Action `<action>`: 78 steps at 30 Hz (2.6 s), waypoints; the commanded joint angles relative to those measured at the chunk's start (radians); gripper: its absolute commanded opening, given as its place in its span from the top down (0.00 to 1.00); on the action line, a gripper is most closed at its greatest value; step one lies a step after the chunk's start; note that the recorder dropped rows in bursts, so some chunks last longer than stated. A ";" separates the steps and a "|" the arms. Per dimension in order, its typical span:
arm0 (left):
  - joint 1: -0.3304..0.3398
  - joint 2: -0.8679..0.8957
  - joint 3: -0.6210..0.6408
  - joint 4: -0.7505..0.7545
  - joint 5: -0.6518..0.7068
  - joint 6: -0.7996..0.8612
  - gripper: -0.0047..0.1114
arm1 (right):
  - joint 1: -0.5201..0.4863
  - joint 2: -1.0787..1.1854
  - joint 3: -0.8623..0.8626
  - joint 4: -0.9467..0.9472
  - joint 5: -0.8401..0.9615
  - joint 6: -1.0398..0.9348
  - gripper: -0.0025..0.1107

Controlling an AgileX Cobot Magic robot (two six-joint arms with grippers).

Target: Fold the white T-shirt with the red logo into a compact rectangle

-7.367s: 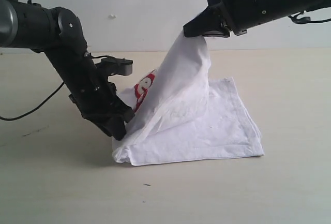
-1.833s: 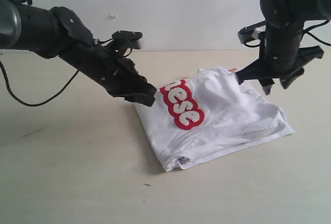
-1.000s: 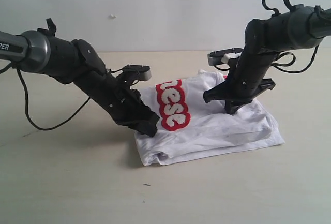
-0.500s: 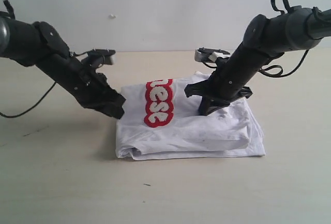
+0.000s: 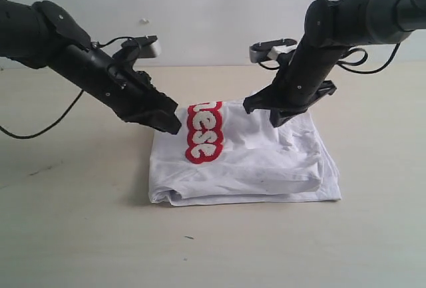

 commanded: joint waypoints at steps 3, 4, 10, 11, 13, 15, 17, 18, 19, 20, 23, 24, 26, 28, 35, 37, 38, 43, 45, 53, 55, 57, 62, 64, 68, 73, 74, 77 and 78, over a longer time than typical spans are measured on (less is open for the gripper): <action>-0.068 0.038 0.002 -0.151 -0.096 0.117 0.69 | 0.000 -0.021 -0.006 -0.145 0.090 0.110 0.98; -0.075 0.043 0.002 -0.163 -0.111 0.129 0.69 | 0.000 -0.021 -0.006 -0.150 0.107 0.110 0.98; -0.118 0.104 0.002 -0.224 -0.170 0.189 0.69 | 0.000 -0.021 -0.006 -0.150 0.140 0.110 0.98; -0.120 0.116 0.002 -0.232 -0.174 0.189 0.69 | 0.000 -0.023 -0.006 -0.150 0.144 0.110 0.98; -0.123 0.137 0.002 -0.232 -0.179 0.189 0.69 | 0.000 -0.025 -0.006 -0.150 0.153 0.110 0.98; -0.123 0.156 0.002 -0.228 -0.182 0.189 0.69 | 0.000 -0.025 -0.006 -0.150 0.166 0.110 0.98; -0.123 0.178 0.002 -0.194 -0.187 0.171 0.69 | 0.000 -0.025 -0.006 -0.150 0.169 0.110 0.98; -0.120 0.187 0.002 -0.177 -0.191 0.158 0.69 | 0.000 -0.025 -0.006 -0.150 0.169 0.110 0.98; -0.118 0.193 0.002 -0.163 -0.196 0.143 0.69 | 0.000 -0.025 -0.006 -0.150 0.169 0.110 0.98; -0.115 0.196 0.002 -0.148 -0.203 0.129 0.69 | 0.000 -0.025 -0.006 -0.150 0.169 0.110 0.98; -0.099 0.201 0.002 -0.074 -0.207 0.060 0.69 | 0.000 -0.025 -0.006 -0.150 0.169 0.110 0.98; -0.090 0.201 0.002 -0.045 -0.202 0.036 0.69 | 0.000 -0.025 -0.006 -0.150 0.169 0.110 0.98; -0.072 0.201 0.002 0.004 -0.195 -0.009 0.69 | 0.000 -0.025 -0.006 -0.146 0.168 0.110 0.98; -0.050 0.201 0.002 0.033 -0.183 -0.026 0.69 | 0.000 -0.025 -0.006 -0.146 0.166 0.110 0.98; 0.019 0.202 0.002 0.034 -0.100 -0.028 0.69 | 0.001 -0.025 -0.006 -0.127 0.137 0.110 0.98; 0.021 0.202 0.002 0.034 -0.093 -0.028 0.69 | 0.001 -0.025 -0.006 -0.121 0.128 0.110 0.98; 0.021 0.202 0.002 0.031 -0.090 -0.028 0.69 | 0.001 -0.025 -0.006 -0.121 0.122 0.110 0.98; 0.019 0.200 0.002 -0.032 -0.066 0.003 0.69 | 0.001 -0.025 -0.006 -0.121 0.103 0.110 0.98; 0.019 0.193 0.002 -0.081 -0.032 0.036 0.69 | 0.001 -0.025 -0.006 -0.121 0.095 0.110 0.98; 0.019 0.072 0.002 -0.141 0.052 0.119 0.69 | 0.001 -0.068 -0.006 -0.198 0.005 0.198 0.98; 0.023 0.010 0.002 -0.122 0.042 0.130 0.71 | 0.001 -0.105 -0.006 -0.255 -0.002 0.243 0.98; 0.028 -0.044 0.002 -0.103 0.011 0.130 0.79 | 0.001 -0.141 0.005 -0.292 -0.002 0.248 0.98; 0.036 -0.170 0.019 -0.093 -0.095 0.132 0.96 | 0.001 -0.237 0.078 -0.427 -0.012 0.322 0.98; 0.036 -0.229 0.056 -0.089 -0.173 0.132 0.96 | 0.001 -0.281 0.119 -0.464 -0.025 0.352 0.98; 0.036 -0.345 0.159 -0.082 -0.332 0.142 0.96 | 0.001 -0.366 0.203 -0.479 -0.090 0.385 0.98; 0.036 -0.518 0.314 -0.082 -0.560 0.160 0.96 | 0.001 -0.487 0.325 -0.479 -0.210 0.429 0.98; 0.036 -0.552 0.340 -0.082 -0.589 0.160 0.96 | 0.001 -0.515 0.351 -0.479 -0.234 0.431 0.98; 0.036 -0.642 0.408 -0.096 -0.651 0.157 0.96 | 0.001 -0.594 0.425 -0.479 -0.283 0.435 0.98; 0.036 -0.672 0.427 -0.106 -0.663 0.157 0.96 | 0.001 -0.619 0.447 -0.479 -0.293 0.435 0.98</action>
